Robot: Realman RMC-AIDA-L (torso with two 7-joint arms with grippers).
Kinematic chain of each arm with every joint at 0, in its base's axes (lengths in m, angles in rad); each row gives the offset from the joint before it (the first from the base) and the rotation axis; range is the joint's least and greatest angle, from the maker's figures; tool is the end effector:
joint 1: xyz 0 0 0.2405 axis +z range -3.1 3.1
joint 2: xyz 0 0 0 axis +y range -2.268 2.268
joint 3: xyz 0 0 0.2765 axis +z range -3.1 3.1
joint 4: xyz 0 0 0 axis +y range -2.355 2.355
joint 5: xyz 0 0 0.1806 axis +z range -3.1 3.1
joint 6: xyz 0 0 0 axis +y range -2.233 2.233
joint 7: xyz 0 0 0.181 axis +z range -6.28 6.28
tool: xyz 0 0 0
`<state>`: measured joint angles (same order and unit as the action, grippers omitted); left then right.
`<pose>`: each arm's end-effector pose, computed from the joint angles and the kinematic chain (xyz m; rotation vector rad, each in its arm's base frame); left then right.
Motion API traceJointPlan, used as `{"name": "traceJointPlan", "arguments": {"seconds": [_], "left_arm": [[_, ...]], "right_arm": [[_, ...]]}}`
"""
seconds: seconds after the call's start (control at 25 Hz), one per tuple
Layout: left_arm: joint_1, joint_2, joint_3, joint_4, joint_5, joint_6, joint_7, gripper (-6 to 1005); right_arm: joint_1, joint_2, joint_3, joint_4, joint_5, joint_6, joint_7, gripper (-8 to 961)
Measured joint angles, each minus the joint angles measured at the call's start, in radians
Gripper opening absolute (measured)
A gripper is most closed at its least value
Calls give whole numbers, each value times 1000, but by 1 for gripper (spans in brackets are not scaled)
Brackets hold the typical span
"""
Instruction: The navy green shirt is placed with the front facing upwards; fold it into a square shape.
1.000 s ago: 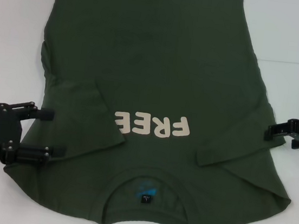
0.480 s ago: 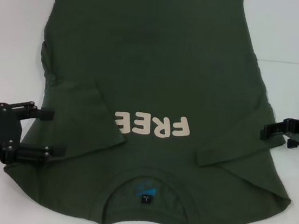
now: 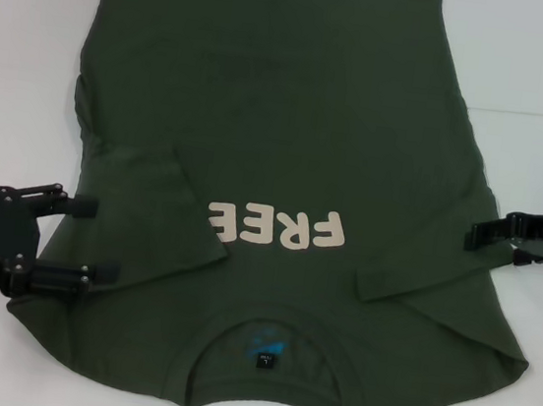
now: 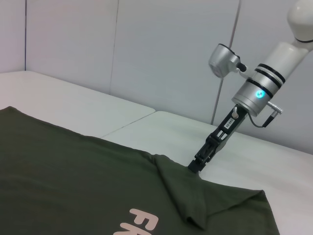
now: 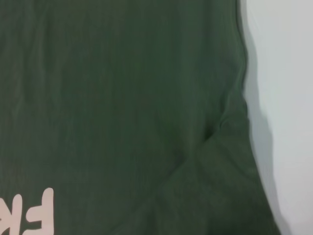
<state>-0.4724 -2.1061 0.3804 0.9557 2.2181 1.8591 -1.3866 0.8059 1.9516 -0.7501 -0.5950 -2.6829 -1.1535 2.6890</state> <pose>-0.2639 0.2980 0.0096 -2.7030 -0.5395 -0.6339 0.3090 0.4185 -0.0045 -1.9495 1.7260 -0.0453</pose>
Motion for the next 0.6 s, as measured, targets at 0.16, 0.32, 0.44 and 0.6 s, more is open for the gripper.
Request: {"name": "traceJointPlan", "arguments": {"seconds": [0.16, 0.32, 0.44, 0.6], "left_arm": [[0, 0, 0, 0, 0, -2, 0, 937], [0, 0, 0, 0, 0, -2, 0, 938], [0, 0, 0, 0, 0, -3, 0, 938], [0, 0, 0, 0, 0, -3, 0, 938]], "right_arm": [[7, 2, 0, 2, 0, 4, 0, 871], [14, 5, 1, 10, 2, 14, 0, 871], [20, 5, 2, 17, 2, 22, 0, 871], [24, 5, 2, 17, 1, 24, -1, 871]]}}
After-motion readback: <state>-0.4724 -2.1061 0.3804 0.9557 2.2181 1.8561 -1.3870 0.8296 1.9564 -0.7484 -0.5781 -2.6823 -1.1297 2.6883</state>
